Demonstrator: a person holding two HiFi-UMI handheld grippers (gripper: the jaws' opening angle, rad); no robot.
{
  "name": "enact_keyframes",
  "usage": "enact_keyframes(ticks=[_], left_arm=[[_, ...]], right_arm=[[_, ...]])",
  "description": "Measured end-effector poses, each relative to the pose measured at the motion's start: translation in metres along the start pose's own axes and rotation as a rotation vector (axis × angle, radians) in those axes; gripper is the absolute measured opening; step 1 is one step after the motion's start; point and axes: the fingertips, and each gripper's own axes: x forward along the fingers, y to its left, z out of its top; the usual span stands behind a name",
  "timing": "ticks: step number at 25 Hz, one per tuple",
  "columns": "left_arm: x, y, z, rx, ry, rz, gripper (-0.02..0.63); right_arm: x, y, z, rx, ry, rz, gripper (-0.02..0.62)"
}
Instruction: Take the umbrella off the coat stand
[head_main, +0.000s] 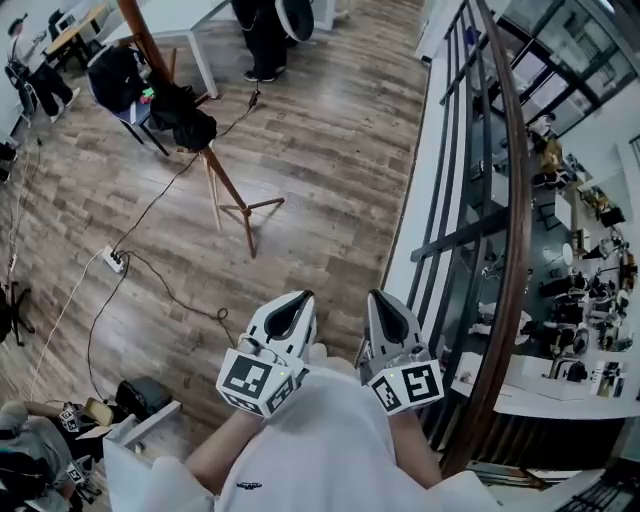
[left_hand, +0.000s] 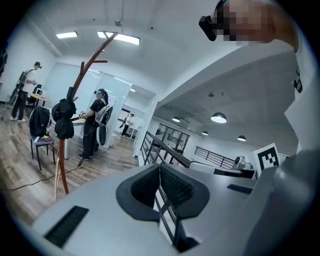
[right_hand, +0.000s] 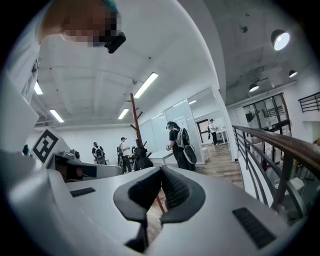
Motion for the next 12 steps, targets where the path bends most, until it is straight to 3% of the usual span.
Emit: enact_keyframes(ticks=[4,12], left_arm=[[0.003,0.011,0.000,-0.017,0.006,0.012,0.021],[0.034,0.074,0.015,-0.067,0.002,0.063,0.021]], right_arm=[[0.007,0.002,0.012,0.120,-0.067,0.061,0.035],[0.087,-0.012,0.011,0.074,-0.009,0.072,0.035]])
